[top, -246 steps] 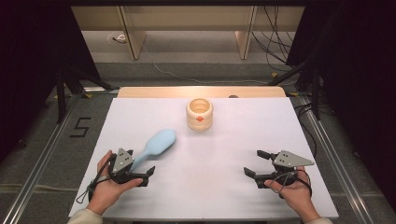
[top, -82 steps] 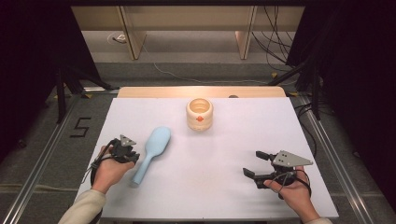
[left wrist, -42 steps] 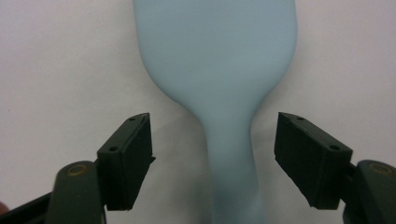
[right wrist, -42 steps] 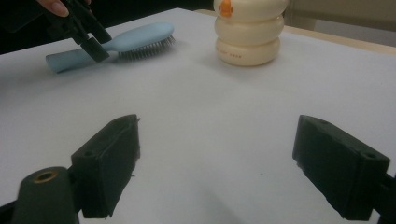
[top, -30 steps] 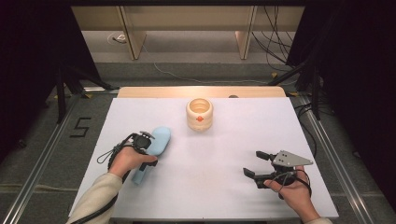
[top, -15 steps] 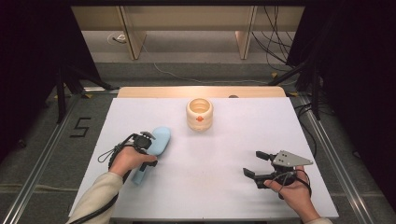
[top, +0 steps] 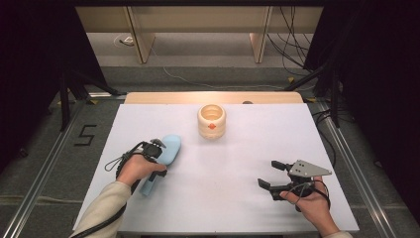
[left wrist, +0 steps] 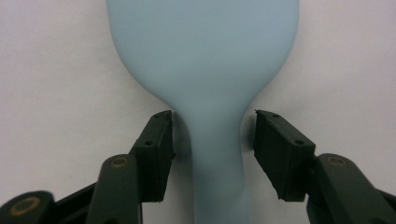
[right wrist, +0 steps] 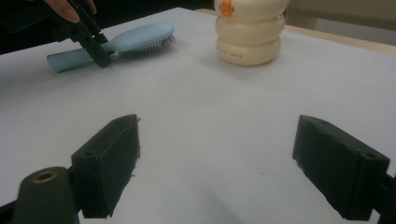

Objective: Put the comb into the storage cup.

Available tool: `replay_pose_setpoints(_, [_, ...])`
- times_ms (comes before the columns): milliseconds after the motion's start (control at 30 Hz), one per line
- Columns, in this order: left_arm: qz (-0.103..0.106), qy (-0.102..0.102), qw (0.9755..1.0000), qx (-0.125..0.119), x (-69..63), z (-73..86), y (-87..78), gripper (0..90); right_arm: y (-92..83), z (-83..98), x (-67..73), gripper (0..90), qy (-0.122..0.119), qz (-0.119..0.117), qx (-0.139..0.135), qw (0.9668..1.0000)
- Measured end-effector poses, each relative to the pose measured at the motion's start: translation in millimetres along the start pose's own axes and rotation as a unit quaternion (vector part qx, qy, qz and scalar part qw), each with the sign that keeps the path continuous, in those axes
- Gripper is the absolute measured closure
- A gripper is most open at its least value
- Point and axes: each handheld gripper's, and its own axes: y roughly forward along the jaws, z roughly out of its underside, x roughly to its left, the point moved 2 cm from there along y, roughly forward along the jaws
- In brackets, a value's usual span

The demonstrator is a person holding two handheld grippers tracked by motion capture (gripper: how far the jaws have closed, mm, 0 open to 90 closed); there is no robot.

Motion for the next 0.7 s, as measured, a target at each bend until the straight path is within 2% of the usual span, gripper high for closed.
replay_pose_setpoints(300, [0.002, -0.008, 1.0, 0.003, -0.5, -0.2, -0.6, 51.7, 0.1, 0.3, 0.0, 16.0, 0.001, -0.001, 0.002, 1.0])
replay_pose_setpoints(700, [0.004, -0.007, 0.9999, 0.011, 0.6, -0.8, -1.2, 54.6, 0.5, 0.6, 0.0, 16.0, 0.0, -0.001, 0.004, 1.0])
